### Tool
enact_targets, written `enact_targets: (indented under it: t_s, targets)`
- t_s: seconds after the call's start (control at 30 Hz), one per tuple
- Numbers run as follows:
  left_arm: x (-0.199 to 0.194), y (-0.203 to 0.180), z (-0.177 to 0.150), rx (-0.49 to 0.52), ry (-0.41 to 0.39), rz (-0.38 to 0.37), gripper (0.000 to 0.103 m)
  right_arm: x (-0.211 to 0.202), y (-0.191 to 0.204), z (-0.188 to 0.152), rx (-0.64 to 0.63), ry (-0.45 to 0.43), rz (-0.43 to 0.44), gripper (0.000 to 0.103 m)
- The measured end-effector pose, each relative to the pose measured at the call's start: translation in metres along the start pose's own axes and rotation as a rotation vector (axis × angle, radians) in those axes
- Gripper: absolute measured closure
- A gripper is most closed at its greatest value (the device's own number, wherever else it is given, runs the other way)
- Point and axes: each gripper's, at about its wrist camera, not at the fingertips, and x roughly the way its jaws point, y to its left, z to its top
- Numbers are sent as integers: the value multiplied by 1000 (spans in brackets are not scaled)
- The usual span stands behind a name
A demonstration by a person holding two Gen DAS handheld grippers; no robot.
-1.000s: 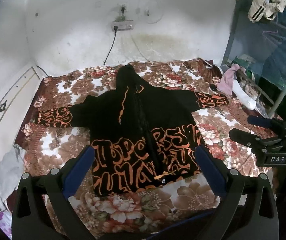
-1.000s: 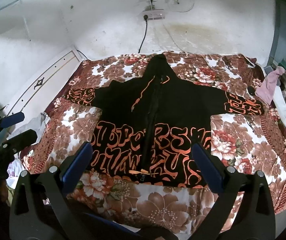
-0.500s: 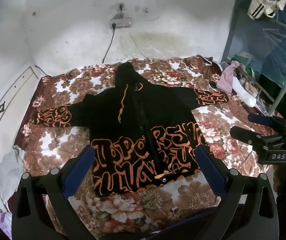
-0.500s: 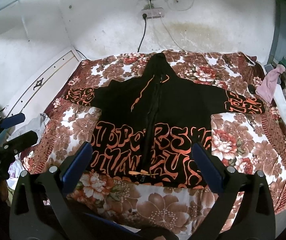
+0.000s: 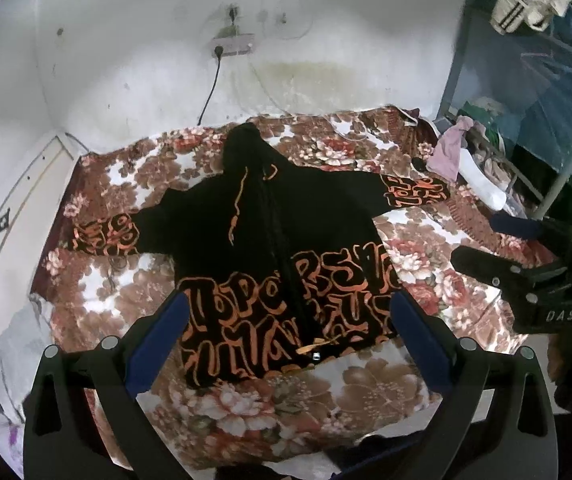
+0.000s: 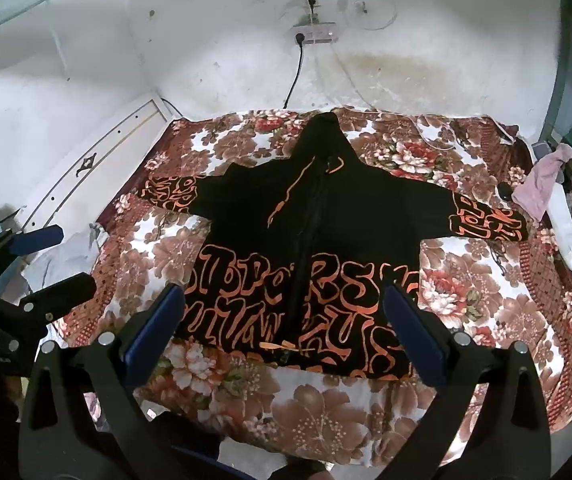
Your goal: Fold large clothes
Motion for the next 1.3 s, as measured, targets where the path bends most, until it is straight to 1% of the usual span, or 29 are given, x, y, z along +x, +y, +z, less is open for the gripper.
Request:
enact_targets:
  t_s: [0.1, 0.2, 0.3, 0.4, 0.47, 0.53, 0.63, 0.67, 0.73, 0.8, 0.9, 0.93, 0.97, 1.0, 1.03, 1.07, 1.1, 1.17, 1.2, 1.23, 1.3]
  targets:
    - [1, -3, 10, -10, -2, 11, 5, -4, -10, 7, 12, 22, 12, 5]
    - [8, 0, 24, -14, -13, 26, 5, 3, -21, 19, 12, 33, 17, 5]
    - [30, 10, 42, -15, 28, 25, 5, 21, -30, 32, 24, 58, -9, 5]
    - [53, 23, 64, 26, 38, -7, 5, 45, -40, 48, 71, 72, -39, 5]
    - [75, 34, 80, 69, 54, -35, 5, 63, -41, 63, 67, 80, -51, 5]
    - [103, 45, 93, 124, 115, -97, 5, 85, -39, 82, 49, 88, -71, 5]
    - [140, 64, 115, 172, 159, -138, 5, 111, -45, 108, 95, 95, -72, 5]
    - [151, 70, 122, 184, 166, -154, 5, 122, -48, 119, 126, 92, -63, 5]
    - [175, 83, 138, 202, 179, -147, 5, 144, -54, 137, 156, 93, -76, 5]
    - [198, 98, 153, 190, 189, -146, 5, 170, -63, 157, 171, 100, -93, 5]
    - [233, 115, 177, 176, 195, -151, 5, 208, -75, 185, 156, 113, -135, 5]
    - [245, 120, 185, 181, 192, -148, 5, 217, -79, 191, 156, 116, -135, 5]
    - [252, 118, 186, 183, 189, -143, 5, 236, -88, 204, 156, 127, -123, 5]
    - [267, 122, 195, 180, 197, -147, 5, 246, -91, 209, 151, 132, -124, 5]
    - [280, 127, 204, 173, 208, -153, 5, 264, -100, 222, 142, 138, -127, 5]
    - [295, 132, 213, 170, 212, -144, 5, 277, -104, 229, 135, 137, -129, 5]
    - [308, 138, 223, 171, 198, -125, 5, 294, -113, 241, 130, 138, -130, 5]
    - [332, 152, 243, 174, 130, -94, 5, 326, -126, 258, 117, 140, -139, 5]
    - [343, 157, 251, 179, 122, -80, 5, 346, -133, 268, 103, 140, -149, 5]
    - [370, 165, 264, 188, 119, -38, 5, 368, -140, 278, 85, 142, -160, 5]
    - [419, 181, 280, 177, 141, -14, 5, 416, -151, 296, 49, 155, -160, 5]
